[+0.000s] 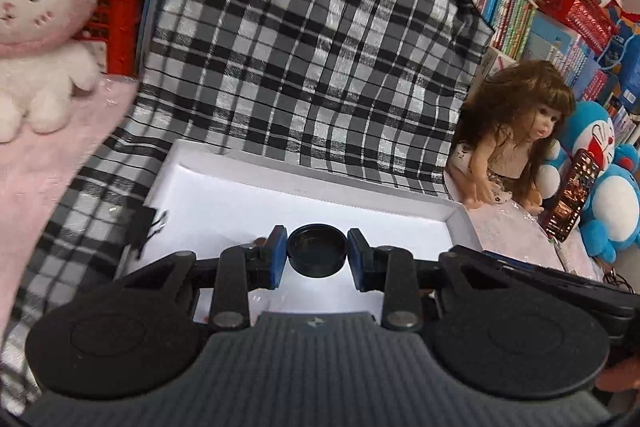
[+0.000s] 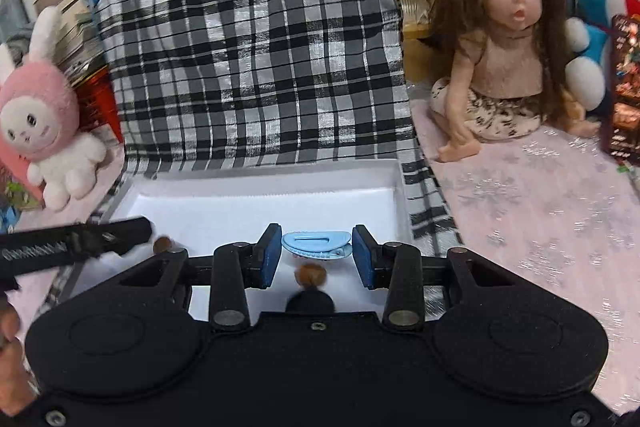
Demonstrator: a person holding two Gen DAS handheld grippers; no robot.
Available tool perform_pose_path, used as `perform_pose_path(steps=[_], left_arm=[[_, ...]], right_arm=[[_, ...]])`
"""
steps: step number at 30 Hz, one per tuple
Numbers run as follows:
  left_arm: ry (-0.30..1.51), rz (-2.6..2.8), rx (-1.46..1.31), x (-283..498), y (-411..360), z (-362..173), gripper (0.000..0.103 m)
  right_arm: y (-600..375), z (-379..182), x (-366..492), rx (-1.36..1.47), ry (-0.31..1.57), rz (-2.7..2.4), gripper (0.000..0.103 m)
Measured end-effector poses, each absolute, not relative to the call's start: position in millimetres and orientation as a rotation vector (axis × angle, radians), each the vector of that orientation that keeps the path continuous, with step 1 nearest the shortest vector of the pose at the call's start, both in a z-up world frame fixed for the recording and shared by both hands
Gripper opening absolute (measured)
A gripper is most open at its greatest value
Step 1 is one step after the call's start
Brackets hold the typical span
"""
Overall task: Organize rigid objects
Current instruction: 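Carry the black lid and blue hair clip in both tools over the box, then open both tools to drop the lid and hair clip into the box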
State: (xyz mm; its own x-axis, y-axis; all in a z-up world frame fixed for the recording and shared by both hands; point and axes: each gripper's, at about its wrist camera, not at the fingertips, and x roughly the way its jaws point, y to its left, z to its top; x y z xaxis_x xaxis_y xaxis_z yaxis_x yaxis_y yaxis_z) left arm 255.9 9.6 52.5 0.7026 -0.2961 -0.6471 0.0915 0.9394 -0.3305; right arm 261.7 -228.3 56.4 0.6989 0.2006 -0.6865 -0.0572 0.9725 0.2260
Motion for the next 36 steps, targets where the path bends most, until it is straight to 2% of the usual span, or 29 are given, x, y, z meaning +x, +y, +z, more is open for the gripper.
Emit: perform_pose_path(steps=[2,12,36], left_arm=[[0.716,-0.272,-0.278,260,8,50,0.039],[0.736,-0.17,-0.181,282,-2,37,0.039],[0.77,-0.103,-0.132,287,0,14,0.042]], right_arm=[[-228,50,270,0.211,0.797,0.149,0.037],[-219,24,291,0.176,0.827,0.101,0.037],[-203,17,291,0.103,0.823,0.113,0.037]])
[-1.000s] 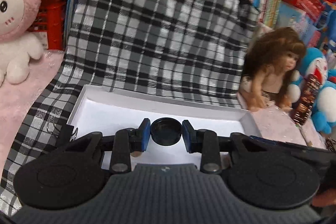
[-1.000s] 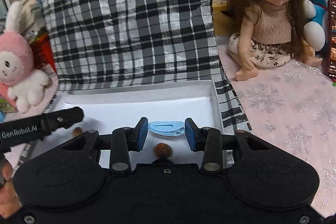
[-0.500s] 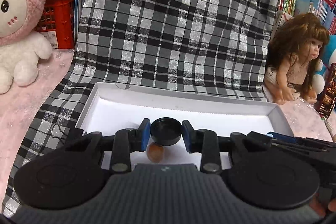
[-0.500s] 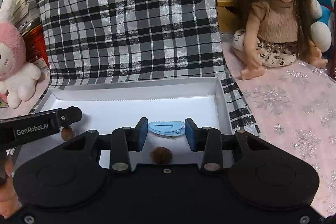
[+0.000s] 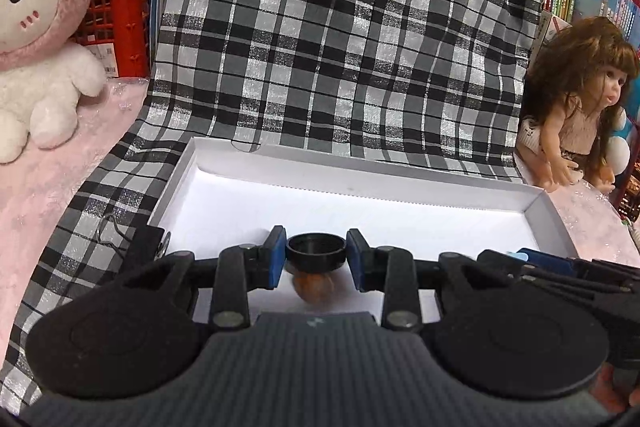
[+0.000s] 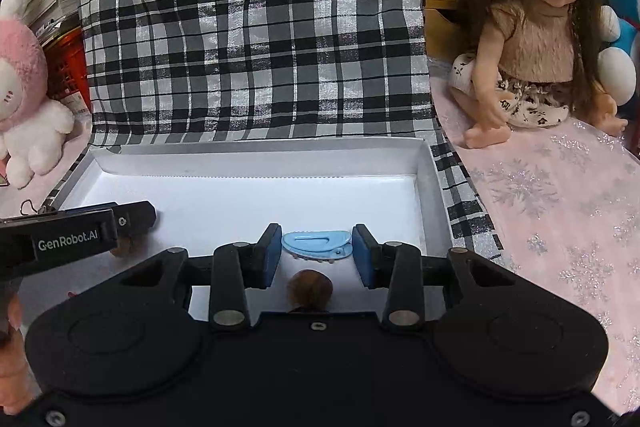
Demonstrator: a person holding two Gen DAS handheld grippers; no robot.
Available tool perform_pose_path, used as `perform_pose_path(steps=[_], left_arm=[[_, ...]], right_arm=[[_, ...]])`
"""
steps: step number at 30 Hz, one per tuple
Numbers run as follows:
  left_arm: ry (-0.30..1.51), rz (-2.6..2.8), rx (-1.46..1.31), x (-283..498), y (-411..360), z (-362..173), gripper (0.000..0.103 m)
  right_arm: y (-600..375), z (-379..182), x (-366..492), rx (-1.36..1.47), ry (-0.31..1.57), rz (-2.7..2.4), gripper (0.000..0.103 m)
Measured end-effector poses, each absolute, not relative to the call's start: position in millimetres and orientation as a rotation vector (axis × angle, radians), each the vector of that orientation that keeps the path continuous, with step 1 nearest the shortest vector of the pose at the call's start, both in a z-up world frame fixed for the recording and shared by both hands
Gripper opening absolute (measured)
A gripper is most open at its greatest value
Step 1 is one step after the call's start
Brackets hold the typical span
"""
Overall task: Organize rigid objects
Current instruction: 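Open both tools to drop the lid and hair clip into the box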
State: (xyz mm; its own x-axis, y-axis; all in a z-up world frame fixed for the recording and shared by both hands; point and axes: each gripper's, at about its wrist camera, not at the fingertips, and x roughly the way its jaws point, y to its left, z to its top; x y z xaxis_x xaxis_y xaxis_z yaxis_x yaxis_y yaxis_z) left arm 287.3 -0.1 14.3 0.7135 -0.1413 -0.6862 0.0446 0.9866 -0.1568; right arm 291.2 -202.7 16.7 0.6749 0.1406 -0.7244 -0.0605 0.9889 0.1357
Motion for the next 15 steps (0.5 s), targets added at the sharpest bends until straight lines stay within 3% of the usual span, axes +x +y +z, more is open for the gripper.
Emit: perform_pose_path(steps=[9,10,15], left_arm=[[0.768,-0.101,-0.13,286.7,1.6,13.0,0.044],[0.77,-0.103,-0.132,286.3,1.7,13.6,0.053],[0.748,-0.124,-0.129,279.4,2.7,22.2,0.066]], right_arm=[[-202.7,16.7,290.0,0.107,0.817,0.116,0.038],[-203.2,16.4,289.7,0.11,0.815,0.116,0.038],[-205.9,17.6,287.3,0.133,0.805,0.128,0.038]])
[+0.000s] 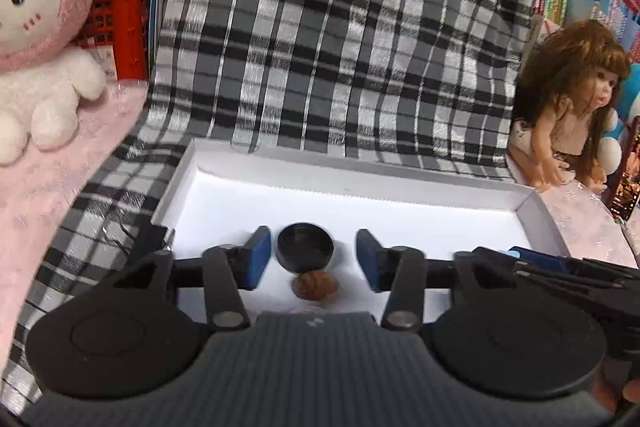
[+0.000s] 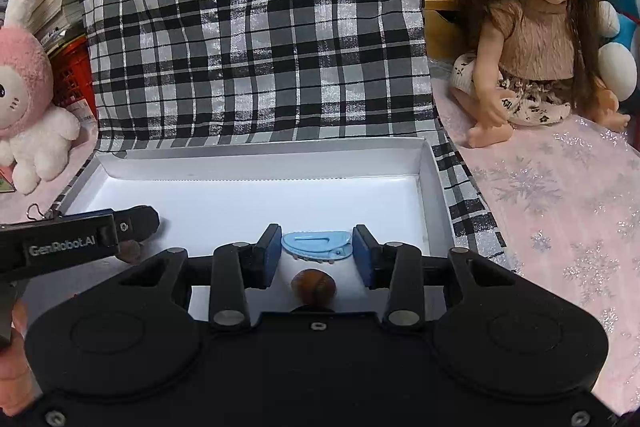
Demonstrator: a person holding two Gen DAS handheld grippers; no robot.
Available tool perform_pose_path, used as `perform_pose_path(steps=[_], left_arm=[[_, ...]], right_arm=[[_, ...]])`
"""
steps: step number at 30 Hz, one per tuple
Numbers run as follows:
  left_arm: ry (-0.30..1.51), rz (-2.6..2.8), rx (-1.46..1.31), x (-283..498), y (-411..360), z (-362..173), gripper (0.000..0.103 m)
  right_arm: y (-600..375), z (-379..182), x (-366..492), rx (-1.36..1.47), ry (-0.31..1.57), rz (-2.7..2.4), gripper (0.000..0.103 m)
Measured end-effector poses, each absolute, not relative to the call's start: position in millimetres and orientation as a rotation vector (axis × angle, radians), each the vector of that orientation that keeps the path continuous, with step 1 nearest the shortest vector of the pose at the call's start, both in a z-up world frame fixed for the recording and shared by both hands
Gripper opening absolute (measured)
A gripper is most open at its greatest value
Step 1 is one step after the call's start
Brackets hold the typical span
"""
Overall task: Organize rigid objects
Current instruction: 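Open both tools to drop the lid and hair clip into the box, then withdraw both open tools from the box toward the remaining cloth items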
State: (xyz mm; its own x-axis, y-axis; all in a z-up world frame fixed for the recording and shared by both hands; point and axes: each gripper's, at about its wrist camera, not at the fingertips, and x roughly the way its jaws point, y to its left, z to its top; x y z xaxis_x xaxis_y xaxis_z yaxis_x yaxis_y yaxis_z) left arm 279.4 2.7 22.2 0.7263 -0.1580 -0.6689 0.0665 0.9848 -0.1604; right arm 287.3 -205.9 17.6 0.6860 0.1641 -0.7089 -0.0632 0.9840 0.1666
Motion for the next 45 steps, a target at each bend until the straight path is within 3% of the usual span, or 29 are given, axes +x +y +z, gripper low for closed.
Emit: perform_pose_path(steps=[11,20,45], left_arm=[[0.673,-0.163,-0.092,248,8,49,0.088],[0.548,-0.189,0.103,199,6,71,0.102],[0.508,-0.276,0.023,72,1,61,0.103]], right_arm=[[-206,39,261,0.109,0.724,0.162,0.052],[-211,61,213,0.073,0.65,0.234,0.066],[-222,69,81,-0.054,0.508,0.351,0.076]])
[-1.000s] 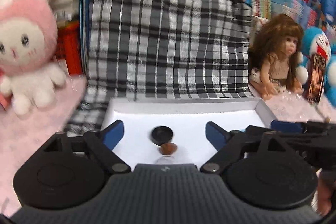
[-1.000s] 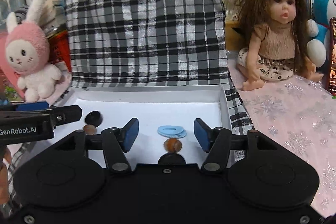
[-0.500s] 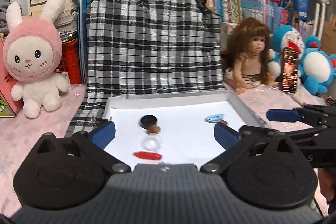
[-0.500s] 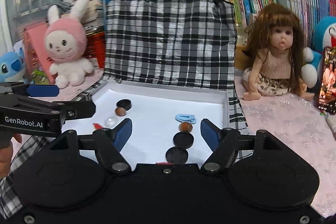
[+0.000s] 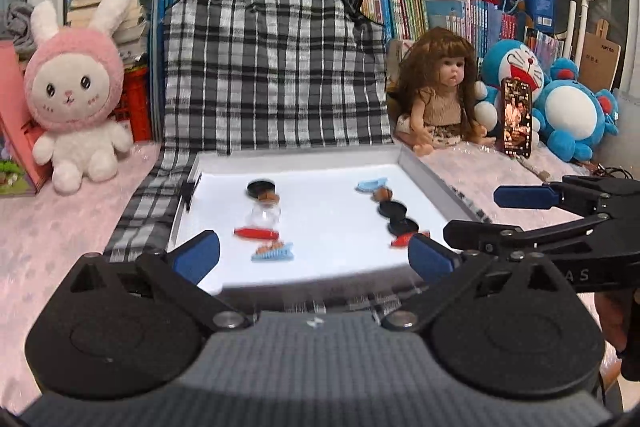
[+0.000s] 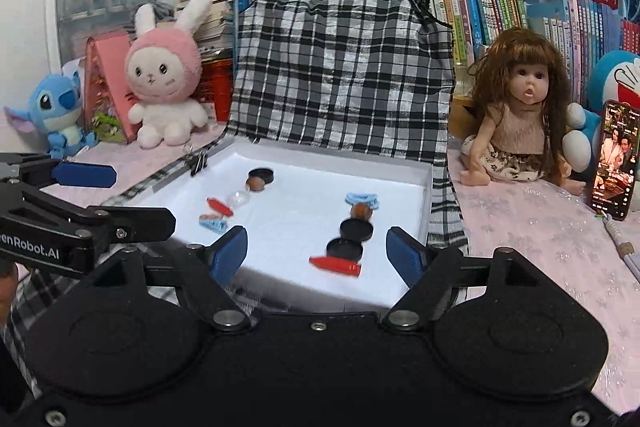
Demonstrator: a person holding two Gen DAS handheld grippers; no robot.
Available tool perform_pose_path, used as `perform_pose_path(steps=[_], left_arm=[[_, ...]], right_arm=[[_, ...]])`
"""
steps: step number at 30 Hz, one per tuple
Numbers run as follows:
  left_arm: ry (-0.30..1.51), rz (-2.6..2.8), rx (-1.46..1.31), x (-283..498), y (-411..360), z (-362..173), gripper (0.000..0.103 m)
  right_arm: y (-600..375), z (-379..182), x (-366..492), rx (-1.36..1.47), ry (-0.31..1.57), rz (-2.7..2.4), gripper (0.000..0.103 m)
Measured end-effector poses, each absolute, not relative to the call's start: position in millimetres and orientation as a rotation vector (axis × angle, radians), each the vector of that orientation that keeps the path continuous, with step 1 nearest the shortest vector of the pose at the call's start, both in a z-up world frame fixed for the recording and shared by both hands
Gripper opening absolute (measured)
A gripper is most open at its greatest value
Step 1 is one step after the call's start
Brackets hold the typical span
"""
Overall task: Organize rigid objects
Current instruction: 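Withdraw both open tools from the box toward the remaining cloth items, then grasp another black lid with the left tool while the right tool grasps the black binder clip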
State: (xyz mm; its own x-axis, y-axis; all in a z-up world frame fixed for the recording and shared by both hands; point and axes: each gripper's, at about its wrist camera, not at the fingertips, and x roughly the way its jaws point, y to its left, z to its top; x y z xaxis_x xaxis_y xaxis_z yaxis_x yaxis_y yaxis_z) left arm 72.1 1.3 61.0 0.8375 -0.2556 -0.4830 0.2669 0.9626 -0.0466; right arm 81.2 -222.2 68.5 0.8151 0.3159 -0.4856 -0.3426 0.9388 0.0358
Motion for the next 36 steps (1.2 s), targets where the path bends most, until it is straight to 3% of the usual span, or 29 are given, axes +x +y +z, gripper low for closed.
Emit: perform_pose_path(steps=[21,25,30,32,33,36], left_arm=[[0.592,-0.299,-0.018,5,4,15,0.102],[0.606,-0.326,0.007,-6,-8,7,0.083],[0.61,-0.367,0.056,-4,-28,-2,0.07],[0.622,-0.367,0.036,1,-31,-4,0.047],[0.632,-0.369,0.027,3,-31,-5,0.041],[0.618,-0.352,0.037,5,-31,-2,0.038]], right_arm=[[-217,19,25,-0.213,0.541,0.449,0.072],[-217,13,20,-0.244,0.544,0.462,0.069],[-225,12,23,-0.227,0.561,0.445,0.066],[-227,13,23,-0.225,0.562,0.441,0.066],[-228,14,23,-0.227,0.563,0.442,0.065],[-229,15,21,-0.228,0.571,0.457,0.064]])
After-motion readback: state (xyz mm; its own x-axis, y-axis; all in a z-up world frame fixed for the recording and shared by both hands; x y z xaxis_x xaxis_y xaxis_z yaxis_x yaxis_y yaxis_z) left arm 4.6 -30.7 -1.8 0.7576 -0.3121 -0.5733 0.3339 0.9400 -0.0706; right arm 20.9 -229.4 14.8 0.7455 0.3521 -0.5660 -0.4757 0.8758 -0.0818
